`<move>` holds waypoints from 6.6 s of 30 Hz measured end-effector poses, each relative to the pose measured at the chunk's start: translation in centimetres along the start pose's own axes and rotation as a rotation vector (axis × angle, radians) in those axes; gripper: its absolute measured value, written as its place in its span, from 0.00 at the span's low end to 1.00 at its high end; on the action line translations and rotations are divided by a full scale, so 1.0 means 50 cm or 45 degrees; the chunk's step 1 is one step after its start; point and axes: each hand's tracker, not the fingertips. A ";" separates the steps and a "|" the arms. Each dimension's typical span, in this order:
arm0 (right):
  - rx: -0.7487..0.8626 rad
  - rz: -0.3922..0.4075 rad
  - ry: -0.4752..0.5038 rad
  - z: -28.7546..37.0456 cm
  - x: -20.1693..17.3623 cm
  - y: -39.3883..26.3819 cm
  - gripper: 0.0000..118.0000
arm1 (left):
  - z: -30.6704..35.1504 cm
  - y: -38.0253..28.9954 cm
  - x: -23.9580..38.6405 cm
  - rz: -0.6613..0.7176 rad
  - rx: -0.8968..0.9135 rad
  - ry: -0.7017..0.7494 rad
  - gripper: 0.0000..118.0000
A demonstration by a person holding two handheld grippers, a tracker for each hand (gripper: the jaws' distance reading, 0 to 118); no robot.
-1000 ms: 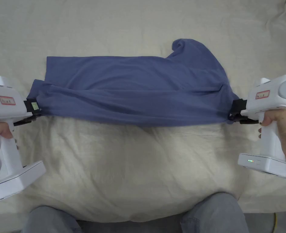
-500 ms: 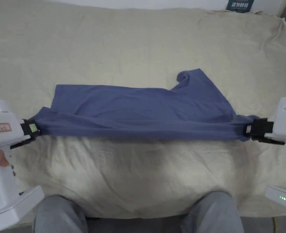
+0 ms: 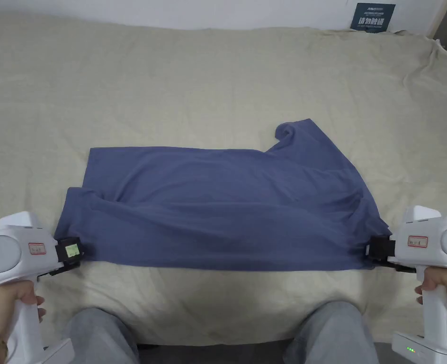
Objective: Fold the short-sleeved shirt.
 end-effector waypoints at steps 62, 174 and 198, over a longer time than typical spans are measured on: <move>0.833 0.195 0.172 0.076 -0.251 0.200 0.00 | -0.017 0.317 0.187 -0.264 0.683 -0.145 0.00; 0.294 0.053 0.162 0.060 -0.032 0.406 0.01 | 0.027 0.382 0.100 -0.076 0.304 -0.135 0.00; 0.101 -0.142 0.014 0.024 0.061 0.063 0.01 | -0.030 0.122 -0.024 0.038 0.047 -0.032 0.00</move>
